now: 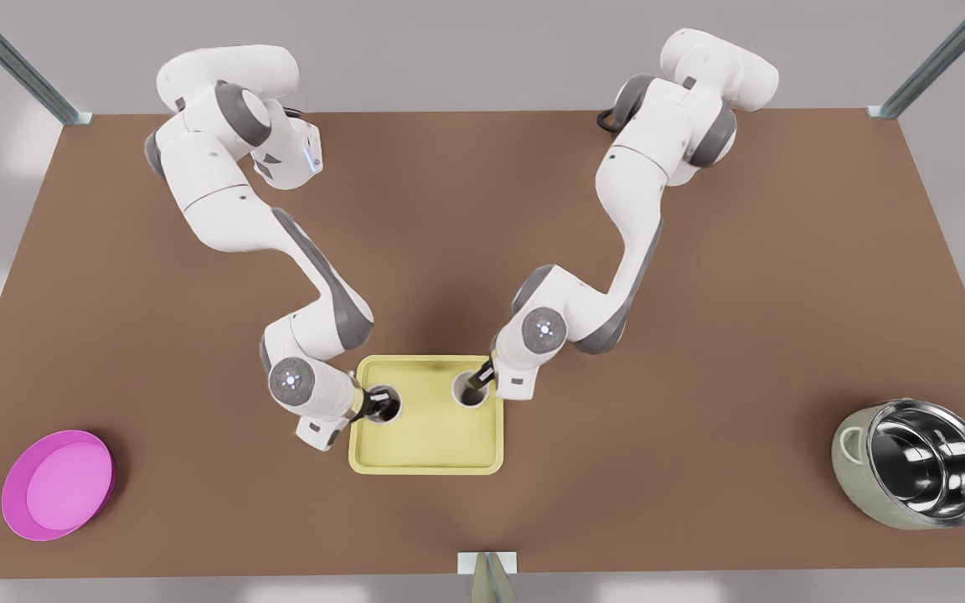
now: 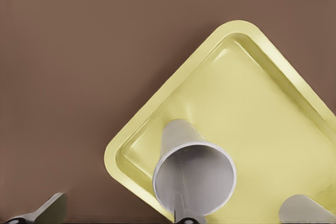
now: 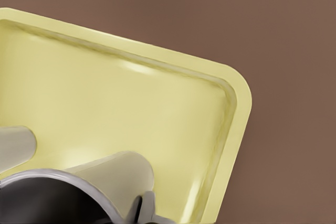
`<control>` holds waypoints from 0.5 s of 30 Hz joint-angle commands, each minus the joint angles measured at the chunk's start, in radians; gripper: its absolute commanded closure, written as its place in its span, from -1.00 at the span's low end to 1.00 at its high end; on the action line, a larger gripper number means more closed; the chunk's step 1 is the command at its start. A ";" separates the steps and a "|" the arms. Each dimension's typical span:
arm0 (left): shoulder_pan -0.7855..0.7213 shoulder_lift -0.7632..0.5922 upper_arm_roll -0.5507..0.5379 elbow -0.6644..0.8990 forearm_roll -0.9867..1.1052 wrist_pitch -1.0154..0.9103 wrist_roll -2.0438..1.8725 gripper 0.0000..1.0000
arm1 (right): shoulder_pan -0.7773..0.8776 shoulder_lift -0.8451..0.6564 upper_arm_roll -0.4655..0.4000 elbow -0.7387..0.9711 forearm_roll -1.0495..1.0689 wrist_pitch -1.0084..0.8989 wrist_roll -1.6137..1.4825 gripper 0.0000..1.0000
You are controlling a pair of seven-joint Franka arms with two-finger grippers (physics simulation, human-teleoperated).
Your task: Use both arms to respectively pick up the white IKEA cups from the middle-left and middle-right positions, then place the white IKEA cups onto the middle-middle tray, ensuring that the cups remain upright and do not tip over
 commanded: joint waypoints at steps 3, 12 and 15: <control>0.054 -0.096 0.007 0.013 0.096 -0.287 -0.049 -1.00 | 0.001 0.016 0.000 -0.001 -0.004 0.074 0.303 0.57; 0.404 -0.644 -0.019 -0.296 0.307 -0.576 1.324 -1.00 | -0.002 0.036 -0.003 -0.021 -0.006 0.094 0.301 -1.00; 0.409 -0.618 -0.018 -0.296 0.304 -0.571 1.331 -1.00 | -0.006 0.033 -0.001 -0.025 -0.011 0.091 0.301 -1.00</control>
